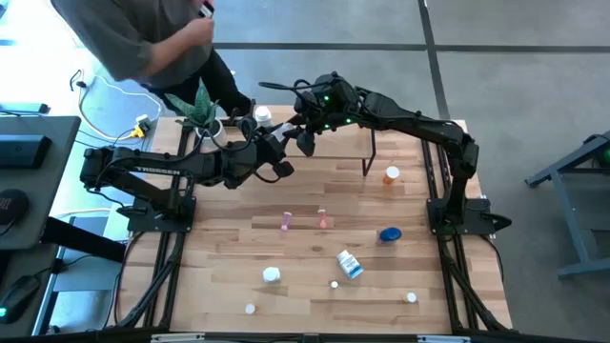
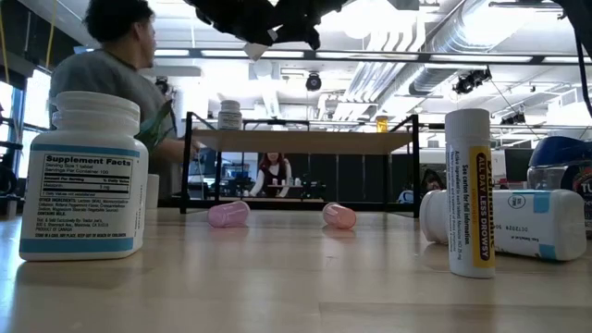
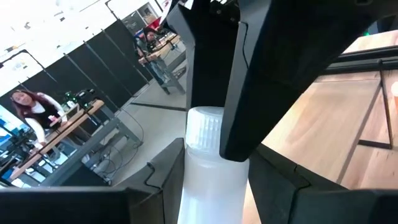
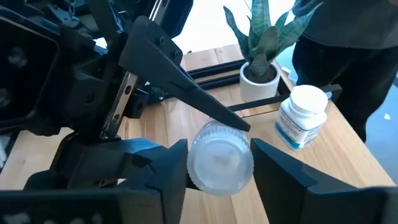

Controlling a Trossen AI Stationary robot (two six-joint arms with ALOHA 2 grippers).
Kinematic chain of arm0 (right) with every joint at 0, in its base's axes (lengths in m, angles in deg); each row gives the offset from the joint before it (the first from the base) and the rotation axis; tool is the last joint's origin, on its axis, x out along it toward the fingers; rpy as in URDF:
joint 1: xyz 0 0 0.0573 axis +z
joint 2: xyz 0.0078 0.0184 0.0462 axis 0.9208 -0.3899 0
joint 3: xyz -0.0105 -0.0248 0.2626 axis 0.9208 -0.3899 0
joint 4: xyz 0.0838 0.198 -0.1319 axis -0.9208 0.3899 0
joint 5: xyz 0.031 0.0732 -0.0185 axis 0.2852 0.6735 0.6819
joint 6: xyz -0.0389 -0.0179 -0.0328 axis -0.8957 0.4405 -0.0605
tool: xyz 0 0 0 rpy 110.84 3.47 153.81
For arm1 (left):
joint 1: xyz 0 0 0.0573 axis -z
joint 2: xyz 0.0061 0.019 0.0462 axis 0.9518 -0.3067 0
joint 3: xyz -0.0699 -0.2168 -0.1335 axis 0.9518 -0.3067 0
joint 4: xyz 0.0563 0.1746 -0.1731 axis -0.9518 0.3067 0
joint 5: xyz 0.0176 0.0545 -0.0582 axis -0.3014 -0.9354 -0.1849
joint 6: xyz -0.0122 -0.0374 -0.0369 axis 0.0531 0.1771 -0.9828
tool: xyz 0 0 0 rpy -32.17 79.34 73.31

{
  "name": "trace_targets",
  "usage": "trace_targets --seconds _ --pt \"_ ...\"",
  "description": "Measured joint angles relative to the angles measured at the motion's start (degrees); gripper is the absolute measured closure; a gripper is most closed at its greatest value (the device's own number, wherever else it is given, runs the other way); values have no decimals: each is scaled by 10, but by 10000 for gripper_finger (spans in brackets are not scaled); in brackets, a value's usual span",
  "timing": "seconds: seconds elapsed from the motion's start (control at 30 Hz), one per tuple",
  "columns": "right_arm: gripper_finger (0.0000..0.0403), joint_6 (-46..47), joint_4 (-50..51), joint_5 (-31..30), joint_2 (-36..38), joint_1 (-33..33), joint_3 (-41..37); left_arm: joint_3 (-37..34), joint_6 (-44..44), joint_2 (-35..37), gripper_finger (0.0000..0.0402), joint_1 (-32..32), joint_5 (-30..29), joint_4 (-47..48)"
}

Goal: Pick and place medicine bottles onto shelf by color
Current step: Put the white pill bottle on the shelf

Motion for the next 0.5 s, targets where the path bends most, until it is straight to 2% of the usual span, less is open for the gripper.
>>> trace_targets --seconds 0.17,0.5 --pt "284 5 0 3 0 1 0 0 0 0 264 0 -1 0" --pt "284 5 3 8 0 1 0 0 0 0 251 0 1 -1"
